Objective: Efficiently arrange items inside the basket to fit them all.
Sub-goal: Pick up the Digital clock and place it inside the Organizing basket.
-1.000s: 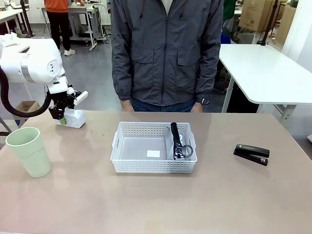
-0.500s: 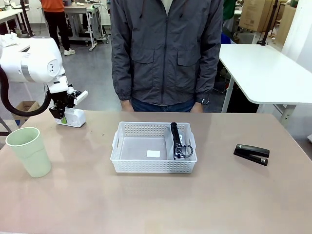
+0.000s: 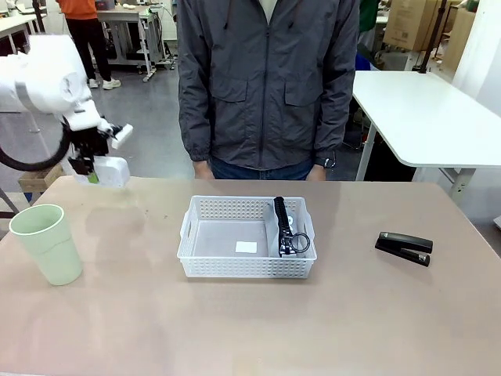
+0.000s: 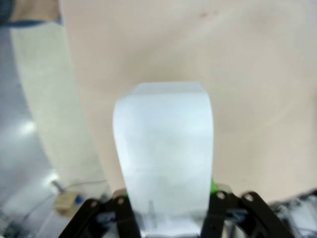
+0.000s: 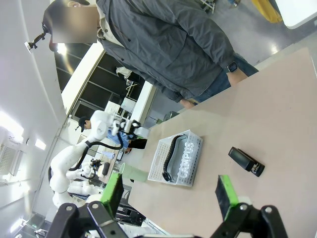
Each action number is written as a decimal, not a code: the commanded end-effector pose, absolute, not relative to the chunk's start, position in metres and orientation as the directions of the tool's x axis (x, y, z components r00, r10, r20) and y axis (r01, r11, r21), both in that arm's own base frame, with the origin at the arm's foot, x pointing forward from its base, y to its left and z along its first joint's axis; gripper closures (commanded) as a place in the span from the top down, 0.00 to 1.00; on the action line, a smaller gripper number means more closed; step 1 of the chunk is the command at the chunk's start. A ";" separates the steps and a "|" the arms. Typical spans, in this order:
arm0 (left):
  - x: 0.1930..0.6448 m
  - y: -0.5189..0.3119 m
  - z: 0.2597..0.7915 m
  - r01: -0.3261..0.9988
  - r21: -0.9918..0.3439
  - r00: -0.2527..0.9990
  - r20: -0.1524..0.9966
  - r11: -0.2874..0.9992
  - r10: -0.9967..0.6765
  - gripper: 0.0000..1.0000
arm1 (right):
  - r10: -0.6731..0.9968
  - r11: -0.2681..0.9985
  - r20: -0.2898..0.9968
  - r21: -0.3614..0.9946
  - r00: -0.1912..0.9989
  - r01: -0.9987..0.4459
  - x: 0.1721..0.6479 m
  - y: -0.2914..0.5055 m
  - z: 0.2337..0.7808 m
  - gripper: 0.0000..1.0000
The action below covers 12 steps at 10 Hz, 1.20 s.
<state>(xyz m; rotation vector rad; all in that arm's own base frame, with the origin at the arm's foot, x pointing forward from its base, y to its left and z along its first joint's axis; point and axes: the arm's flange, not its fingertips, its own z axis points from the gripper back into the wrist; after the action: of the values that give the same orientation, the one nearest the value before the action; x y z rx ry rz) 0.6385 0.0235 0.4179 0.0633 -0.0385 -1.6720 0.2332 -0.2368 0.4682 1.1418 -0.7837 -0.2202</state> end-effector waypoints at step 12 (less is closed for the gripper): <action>0.514 0.069 0.530 0.970 0.214 0.087 0.135 0.114 -0.987 0.00 | -0.536 0.427 0.472 0.867 0.700 -0.258 0.236 -0.238 0.469 1.00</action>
<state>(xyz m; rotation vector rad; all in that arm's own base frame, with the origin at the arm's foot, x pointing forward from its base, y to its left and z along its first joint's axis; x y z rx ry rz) 0.5141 0.0656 0.5253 0.0755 -0.2826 -1.4694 0.2335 -0.2369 0.4684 1.1408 -0.7829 -0.2198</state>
